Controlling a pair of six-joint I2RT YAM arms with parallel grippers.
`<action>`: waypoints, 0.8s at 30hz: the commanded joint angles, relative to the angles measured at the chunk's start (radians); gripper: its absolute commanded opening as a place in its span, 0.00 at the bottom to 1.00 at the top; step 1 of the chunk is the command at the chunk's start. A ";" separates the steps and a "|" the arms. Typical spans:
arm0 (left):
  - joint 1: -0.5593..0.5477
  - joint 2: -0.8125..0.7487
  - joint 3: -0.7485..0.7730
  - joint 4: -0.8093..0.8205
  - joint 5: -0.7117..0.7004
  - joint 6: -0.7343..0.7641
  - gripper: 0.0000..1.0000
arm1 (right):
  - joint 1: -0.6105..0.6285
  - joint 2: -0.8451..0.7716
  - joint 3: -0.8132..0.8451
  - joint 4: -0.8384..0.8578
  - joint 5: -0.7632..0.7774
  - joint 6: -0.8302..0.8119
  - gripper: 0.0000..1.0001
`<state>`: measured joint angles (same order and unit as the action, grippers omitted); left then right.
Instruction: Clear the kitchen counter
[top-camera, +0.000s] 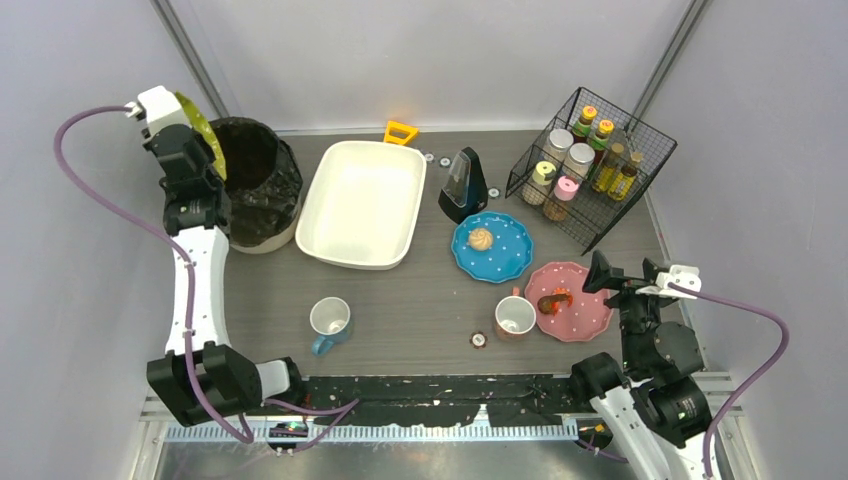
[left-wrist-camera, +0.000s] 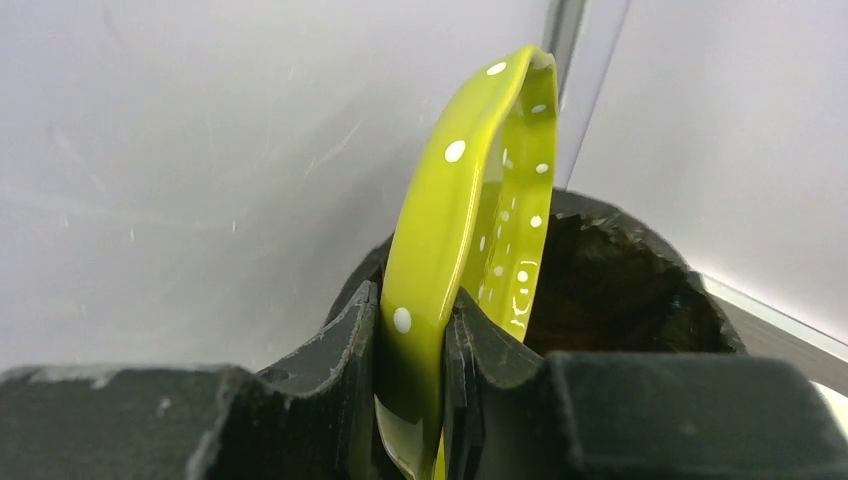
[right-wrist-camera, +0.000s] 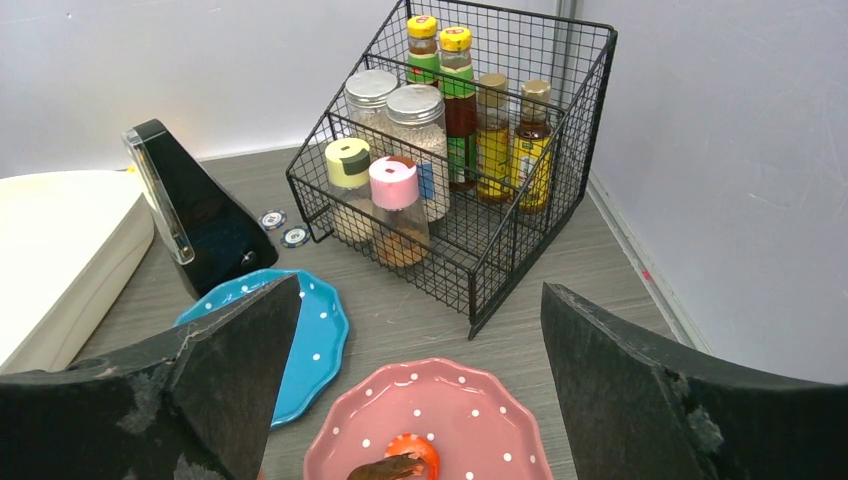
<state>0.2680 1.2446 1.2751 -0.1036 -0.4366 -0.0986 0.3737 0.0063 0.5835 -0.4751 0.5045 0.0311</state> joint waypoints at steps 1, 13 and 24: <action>-0.050 -0.042 0.040 0.413 -0.054 0.289 0.00 | 0.007 -0.130 -0.011 0.053 0.012 -0.007 0.95; -0.067 -0.144 0.128 0.148 0.041 -0.160 0.00 | 0.009 -0.156 -0.027 0.066 -0.003 -0.002 0.95; -0.217 -0.206 0.034 0.007 0.242 -0.692 0.00 | 0.009 -0.186 -0.041 0.069 -0.007 0.002 0.95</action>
<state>0.1375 1.0893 1.3312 -0.2279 -0.2687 -0.5343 0.3740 0.0063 0.5392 -0.4553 0.4992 0.0311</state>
